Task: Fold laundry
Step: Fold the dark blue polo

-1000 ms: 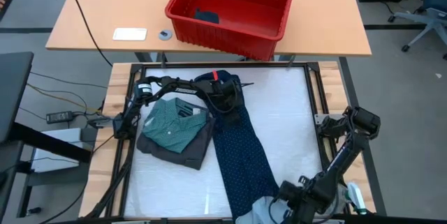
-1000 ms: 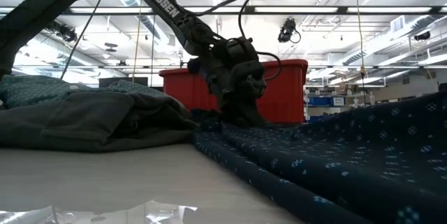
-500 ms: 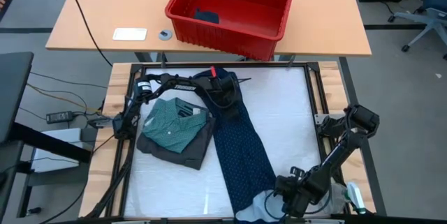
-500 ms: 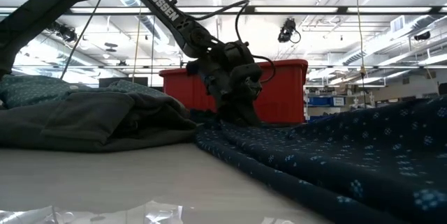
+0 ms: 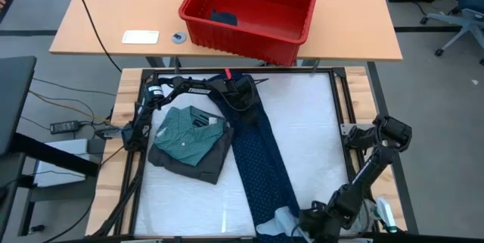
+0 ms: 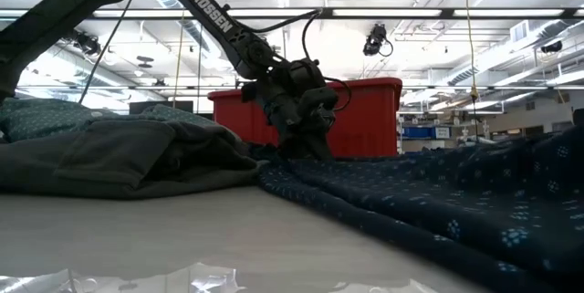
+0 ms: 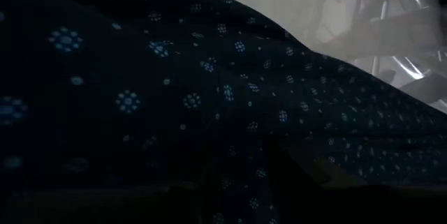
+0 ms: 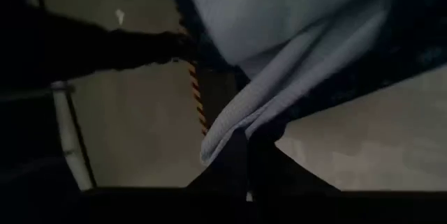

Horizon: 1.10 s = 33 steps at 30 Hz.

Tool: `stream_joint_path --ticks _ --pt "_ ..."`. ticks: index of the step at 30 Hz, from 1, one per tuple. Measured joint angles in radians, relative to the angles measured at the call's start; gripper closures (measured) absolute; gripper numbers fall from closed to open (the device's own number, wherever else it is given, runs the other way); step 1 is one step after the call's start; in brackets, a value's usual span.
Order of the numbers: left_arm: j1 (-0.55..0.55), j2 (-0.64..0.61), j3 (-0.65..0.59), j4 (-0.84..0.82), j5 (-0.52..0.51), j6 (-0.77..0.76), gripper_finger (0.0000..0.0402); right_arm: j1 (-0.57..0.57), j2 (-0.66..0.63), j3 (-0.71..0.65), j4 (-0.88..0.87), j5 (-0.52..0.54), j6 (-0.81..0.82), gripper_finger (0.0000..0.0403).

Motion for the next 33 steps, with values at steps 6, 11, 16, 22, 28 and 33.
stream_joint_path --ticks 6,11,16,22,28,33 --pt "0.001 0.0 0.0 0.01 -0.001 0.007 0.0285 0.018 -0.042 0.0 -0.21 0.005 0.182 0.0334" --pt "0.001 0.0 0.0 0.015 0.015 0.006 0.0285 -0.012 -0.116 0.0 -0.379 0.101 0.239 0.028" --pt "0.002 -0.02 0.015 -0.03 0.073 -0.009 0.0285 -0.063 -0.197 0.0 -0.447 0.228 0.219 0.0254" --pt "0.013 -0.118 0.062 -0.064 0.088 0.008 0.0285 -0.232 -0.237 -0.119 -0.364 0.298 0.051 0.0271" --pt "0.036 -0.174 0.065 -0.15 0.055 0.007 0.0285 -0.408 -0.225 -0.351 0.056 0.223 -0.028 0.0288" --pt "0.03 -0.176 0.064 -0.314 -0.019 0.043 0.0285 -0.348 -0.22 -0.441 0.23 0.126 0.097 0.0302"
